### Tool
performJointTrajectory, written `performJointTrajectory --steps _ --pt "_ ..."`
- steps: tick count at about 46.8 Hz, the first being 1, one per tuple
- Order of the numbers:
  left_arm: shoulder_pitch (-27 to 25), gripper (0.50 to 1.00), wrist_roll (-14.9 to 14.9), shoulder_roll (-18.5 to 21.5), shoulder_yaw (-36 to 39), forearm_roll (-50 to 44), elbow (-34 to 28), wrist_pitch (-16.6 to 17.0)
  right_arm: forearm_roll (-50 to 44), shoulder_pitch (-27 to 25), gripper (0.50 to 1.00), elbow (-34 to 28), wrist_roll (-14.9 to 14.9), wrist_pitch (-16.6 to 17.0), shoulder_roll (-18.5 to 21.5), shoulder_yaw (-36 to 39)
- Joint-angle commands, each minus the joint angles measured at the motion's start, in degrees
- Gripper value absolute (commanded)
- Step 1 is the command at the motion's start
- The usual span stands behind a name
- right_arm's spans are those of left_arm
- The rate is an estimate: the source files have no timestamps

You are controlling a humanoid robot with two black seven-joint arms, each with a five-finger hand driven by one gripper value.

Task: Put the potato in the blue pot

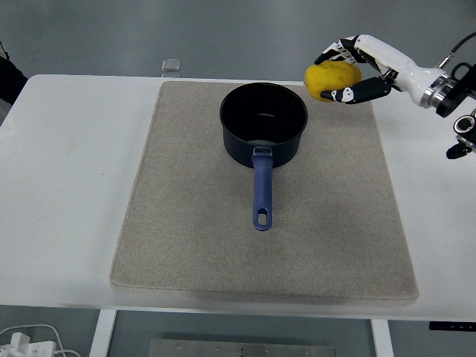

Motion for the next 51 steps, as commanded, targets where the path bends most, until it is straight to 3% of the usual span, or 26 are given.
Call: performJointTrajectory --steps 1,9,22,51 --pt "0.01 0.999 0.00 0.00 0.07 0.09 -0.08 -0.10 0.05 1.41 0.500 -0.26 -0.03 -0.02 0.27 -0.68" --pt "0.01 0.999 0.00 0.00 -0.02 0.00 0.00 -0.10 1.98 3.61 0.500 -0.70 -1.53 -0.02 3.43 -3.05" --pt "0.01 0.999 0.00 0.00 -0.11 0.00 -0.08 -0.10 2.07 5.28 0.500 -5.00 -1.53 -0.02 9.32 -4.29" --pt "0.01 0.999 0.00 0.00 -0.19 0.00 -0.08 -0.10 1.98 3.96 0.500 -17.31 -1.53 -0.02 22.77 -4.11"
